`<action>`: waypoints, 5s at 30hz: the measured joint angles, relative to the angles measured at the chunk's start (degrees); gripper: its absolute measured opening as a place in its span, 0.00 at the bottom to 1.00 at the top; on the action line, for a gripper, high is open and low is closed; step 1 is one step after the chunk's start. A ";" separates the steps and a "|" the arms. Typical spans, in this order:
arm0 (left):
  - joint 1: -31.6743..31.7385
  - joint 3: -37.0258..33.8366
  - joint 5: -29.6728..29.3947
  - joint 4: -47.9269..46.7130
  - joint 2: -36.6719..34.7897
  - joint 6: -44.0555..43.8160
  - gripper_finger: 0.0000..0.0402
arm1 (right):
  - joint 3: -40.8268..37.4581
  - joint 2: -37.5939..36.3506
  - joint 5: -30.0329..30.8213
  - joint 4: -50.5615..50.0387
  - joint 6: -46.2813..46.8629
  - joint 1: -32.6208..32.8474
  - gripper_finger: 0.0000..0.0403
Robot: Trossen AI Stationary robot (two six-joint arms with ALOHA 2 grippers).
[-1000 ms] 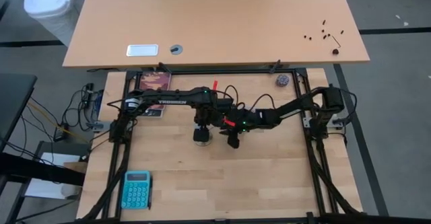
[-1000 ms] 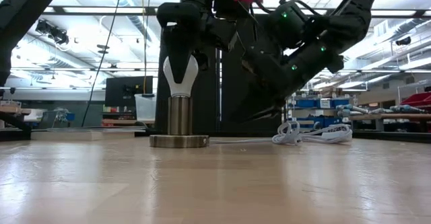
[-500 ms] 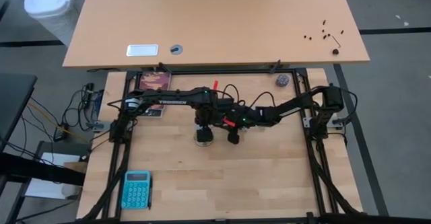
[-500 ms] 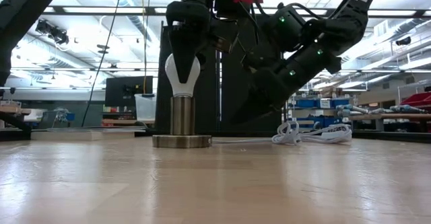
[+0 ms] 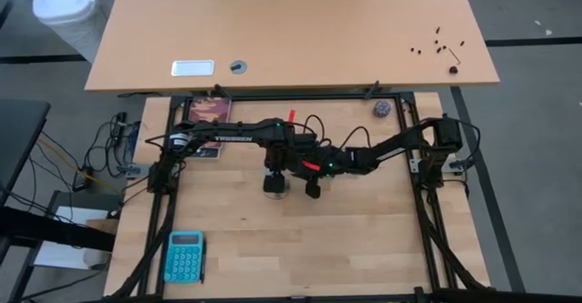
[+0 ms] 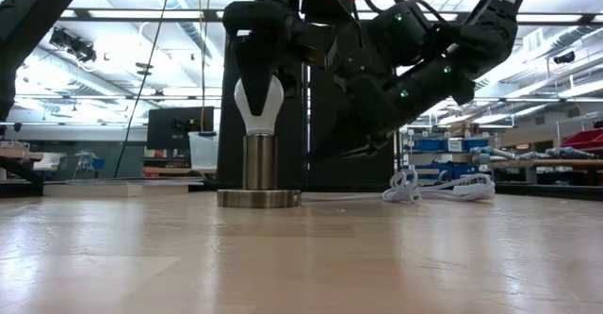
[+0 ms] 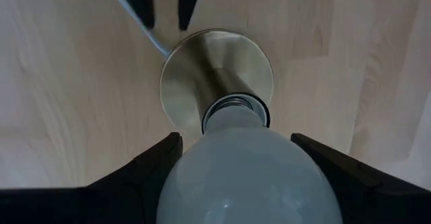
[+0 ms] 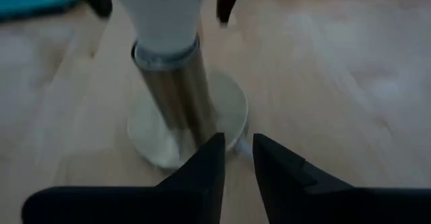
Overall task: Screw lightbulb
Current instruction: Insert the lightbulb into the desk lamp
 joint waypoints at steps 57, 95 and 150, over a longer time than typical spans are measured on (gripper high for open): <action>0.00 0.02 -0.02 1.38 0.00 4.65 0.66 | 5.90 21.14 -2.25 32.58 -0.45 3.13 0.43; -0.22 -0.07 -0.37 8.76 0.07 -33.46 0.78 | 5.81 21.22 9.87 32.35 -1.78 4.31 0.46; 9.06 12.00 8.42 -9.18 -0.42 4.56 0.88 | 5.81 21.25 8.91 32.81 -0.06 4.48 0.46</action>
